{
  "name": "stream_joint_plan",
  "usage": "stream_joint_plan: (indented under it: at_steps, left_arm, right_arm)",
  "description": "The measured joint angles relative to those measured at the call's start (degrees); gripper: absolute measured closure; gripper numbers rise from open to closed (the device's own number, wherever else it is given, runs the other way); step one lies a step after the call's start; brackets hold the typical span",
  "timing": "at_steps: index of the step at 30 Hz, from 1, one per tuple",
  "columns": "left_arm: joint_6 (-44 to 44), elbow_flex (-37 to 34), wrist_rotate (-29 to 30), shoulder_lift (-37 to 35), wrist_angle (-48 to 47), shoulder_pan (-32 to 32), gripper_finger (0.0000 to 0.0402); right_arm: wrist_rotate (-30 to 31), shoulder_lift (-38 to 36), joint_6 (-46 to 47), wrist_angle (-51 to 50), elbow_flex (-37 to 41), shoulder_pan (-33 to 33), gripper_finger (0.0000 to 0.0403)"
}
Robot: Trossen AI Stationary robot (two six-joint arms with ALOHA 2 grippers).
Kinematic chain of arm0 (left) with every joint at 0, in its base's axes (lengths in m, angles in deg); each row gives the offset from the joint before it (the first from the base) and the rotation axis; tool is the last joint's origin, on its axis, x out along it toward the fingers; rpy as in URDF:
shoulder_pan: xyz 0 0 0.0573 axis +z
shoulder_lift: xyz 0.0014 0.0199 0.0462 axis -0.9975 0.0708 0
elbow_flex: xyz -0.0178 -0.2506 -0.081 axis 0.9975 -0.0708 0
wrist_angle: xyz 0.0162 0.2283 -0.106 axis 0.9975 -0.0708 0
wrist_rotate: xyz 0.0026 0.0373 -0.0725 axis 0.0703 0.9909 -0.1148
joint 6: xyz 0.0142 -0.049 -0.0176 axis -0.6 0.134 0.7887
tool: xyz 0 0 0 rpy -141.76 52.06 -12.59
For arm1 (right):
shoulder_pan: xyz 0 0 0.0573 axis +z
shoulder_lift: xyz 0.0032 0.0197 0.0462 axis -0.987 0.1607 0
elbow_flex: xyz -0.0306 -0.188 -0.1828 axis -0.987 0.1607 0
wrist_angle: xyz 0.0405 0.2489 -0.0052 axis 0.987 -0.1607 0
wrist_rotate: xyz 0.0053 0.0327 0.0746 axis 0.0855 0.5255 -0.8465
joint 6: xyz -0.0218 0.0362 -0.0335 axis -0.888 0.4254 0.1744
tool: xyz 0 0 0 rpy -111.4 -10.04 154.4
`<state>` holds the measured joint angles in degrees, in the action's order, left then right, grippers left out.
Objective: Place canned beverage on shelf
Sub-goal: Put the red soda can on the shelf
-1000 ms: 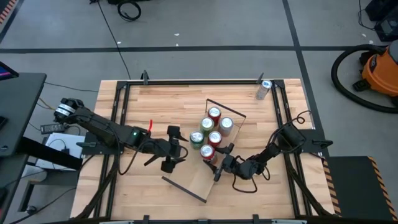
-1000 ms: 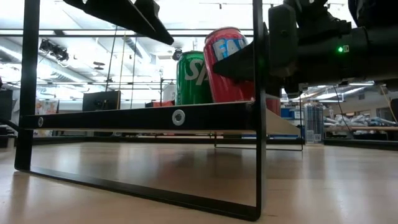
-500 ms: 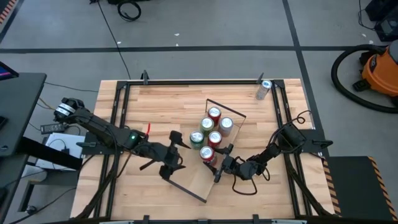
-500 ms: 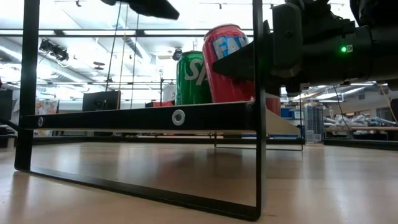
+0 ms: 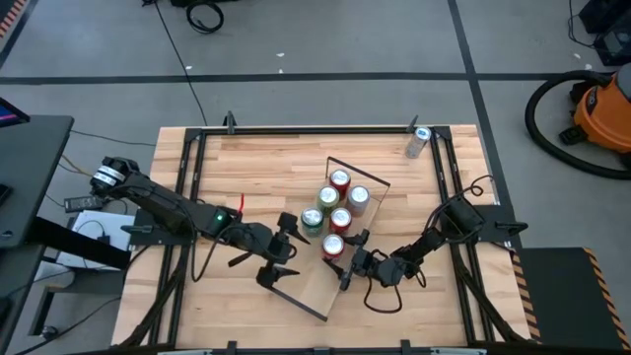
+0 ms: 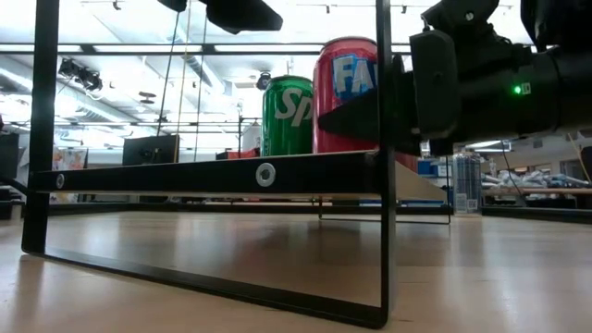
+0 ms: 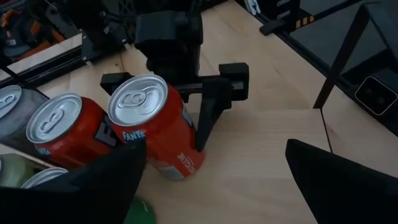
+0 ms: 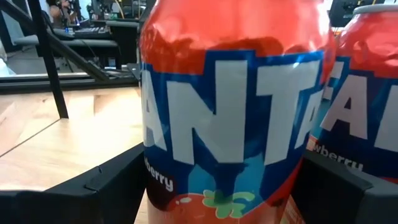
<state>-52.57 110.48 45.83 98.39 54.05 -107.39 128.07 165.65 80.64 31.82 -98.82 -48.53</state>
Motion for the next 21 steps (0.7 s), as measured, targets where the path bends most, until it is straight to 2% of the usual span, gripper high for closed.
stream_joint_plan:
  at_steps: [11, 21]
  left_arm:
    - [0.0, 0.0, 0.7, -0.6, -0.3, 0.0, 0.0006]
    - [0.0, 0.0, 0.7, -0.6, -0.1, 0.4, 0.0006]
  right_arm:
    - [3.3, -3.1, -4.6, 0.0, 0.0, 1.7, 0.005]
    - [1.7, -3.5, -2.8, -1.3, 0.0, 0.6, 0.0049]
